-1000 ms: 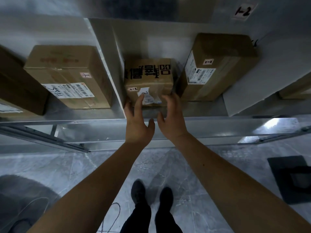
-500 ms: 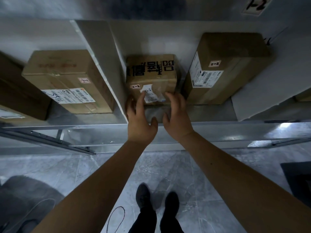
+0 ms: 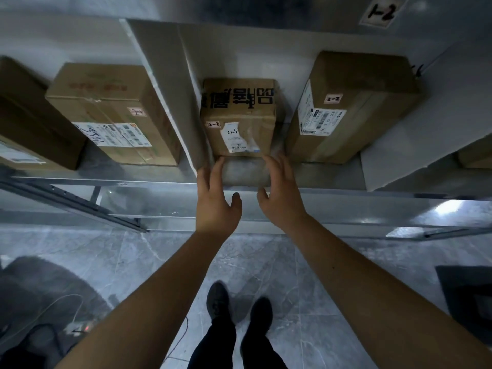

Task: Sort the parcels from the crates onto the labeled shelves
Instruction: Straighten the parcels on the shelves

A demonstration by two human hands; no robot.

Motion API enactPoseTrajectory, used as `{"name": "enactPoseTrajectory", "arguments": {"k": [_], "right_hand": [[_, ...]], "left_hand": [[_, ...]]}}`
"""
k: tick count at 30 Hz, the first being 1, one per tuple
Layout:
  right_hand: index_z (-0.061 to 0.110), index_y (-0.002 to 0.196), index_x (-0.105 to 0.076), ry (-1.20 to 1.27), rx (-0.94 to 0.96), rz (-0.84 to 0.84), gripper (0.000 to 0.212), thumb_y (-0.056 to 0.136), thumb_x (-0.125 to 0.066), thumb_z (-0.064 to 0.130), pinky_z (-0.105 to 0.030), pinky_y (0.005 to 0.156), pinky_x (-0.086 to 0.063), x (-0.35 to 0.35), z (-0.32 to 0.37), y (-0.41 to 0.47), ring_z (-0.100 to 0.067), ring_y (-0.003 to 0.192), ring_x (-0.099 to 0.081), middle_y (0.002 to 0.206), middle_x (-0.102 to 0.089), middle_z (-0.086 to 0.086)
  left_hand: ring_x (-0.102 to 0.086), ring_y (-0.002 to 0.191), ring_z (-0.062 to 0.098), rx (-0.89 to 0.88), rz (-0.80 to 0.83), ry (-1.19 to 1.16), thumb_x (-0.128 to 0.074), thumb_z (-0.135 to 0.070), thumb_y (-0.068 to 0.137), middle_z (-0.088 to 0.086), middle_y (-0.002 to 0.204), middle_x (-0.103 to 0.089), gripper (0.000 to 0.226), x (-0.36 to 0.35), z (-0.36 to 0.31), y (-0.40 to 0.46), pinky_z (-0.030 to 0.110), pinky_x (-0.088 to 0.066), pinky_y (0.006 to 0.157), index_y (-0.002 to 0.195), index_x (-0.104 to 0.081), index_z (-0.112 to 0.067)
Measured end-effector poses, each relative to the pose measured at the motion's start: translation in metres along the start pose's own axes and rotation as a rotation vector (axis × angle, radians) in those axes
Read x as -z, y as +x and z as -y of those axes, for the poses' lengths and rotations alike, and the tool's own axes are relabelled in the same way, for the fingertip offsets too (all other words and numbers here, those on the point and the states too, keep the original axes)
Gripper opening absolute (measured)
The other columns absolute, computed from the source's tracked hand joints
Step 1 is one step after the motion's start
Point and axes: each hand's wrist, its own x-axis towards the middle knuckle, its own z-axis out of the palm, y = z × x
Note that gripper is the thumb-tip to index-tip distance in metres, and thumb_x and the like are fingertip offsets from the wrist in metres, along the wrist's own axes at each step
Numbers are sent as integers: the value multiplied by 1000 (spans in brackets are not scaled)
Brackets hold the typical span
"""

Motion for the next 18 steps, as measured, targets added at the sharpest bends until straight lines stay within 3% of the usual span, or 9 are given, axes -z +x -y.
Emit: {"name": "enactPoseTrajectory", "arguments": {"k": [4,7,10,15,18], "right_hand": [[13,149,-50,-110,100,51,62,91,-70,5,-33,112,-40,2,-2,-38,-30,154,-27,168,-25,-12],[16,152,-48,-143,120,163,60,94,-67,9,-35,116,-35,2,4,-63,-29,155,-24,169,-24,-9],[17,155,-44,-120,92,222,61,98,-64,12,-43,123,-34,1,17,-77,-26,155,-21,169,-25,-7],[22,155,-42,-10,133,227,63,98,-66,10,-32,116,-40,-10,62,-87,-23,155,-27,171,-17,-1],[23,154,-43,10,158,239,62,97,-66,10,-34,114,-44,-22,91,-83,-22,152,-31,170,-17,3]], "left_hand": [[-38,148,31,-21,75,170,-73,-16,92,7,167,-27,71,12,-1,-36,43,-51,106,153,-41,-33],[-37,148,33,-14,108,313,-73,-17,90,10,165,-33,70,26,3,-63,53,-47,111,152,-45,-32],[-37,147,34,59,91,365,-74,-21,89,9,164,-35,73,45,3,-85,52,-44,113,154,-42,-33],[-39,146,33,92,45,381,-73,-24,90,10,160,-42,68,82,4,-95,53,-47,111,152,-46,-29],[-37,147,32,129,-40,357,-73,-25,91,11,160,-41,66,104,7,-92,51,-43,111,151,-47,-29]]}}
